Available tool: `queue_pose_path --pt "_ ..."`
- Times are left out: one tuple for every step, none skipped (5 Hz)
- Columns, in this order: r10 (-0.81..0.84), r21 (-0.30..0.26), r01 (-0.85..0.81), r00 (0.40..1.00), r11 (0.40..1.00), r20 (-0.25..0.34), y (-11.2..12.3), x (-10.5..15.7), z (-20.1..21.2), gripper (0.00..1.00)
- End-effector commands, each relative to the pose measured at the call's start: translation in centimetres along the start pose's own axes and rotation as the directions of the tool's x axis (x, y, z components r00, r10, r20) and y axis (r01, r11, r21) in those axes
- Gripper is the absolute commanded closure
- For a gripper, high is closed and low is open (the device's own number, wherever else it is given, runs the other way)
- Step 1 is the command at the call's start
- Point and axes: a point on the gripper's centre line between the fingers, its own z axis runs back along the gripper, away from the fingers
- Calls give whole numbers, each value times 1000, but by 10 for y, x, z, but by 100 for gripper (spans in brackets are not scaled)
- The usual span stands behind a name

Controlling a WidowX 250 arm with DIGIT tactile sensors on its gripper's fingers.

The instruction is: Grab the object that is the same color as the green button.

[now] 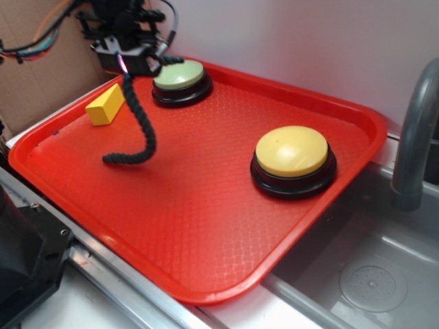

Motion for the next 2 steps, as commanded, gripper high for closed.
queue_pose_path --pt "-160 -73 160 987 984 7 11 -33 32 100" --pt "-134 -17 134 991 991 5 11 -37 32 100"
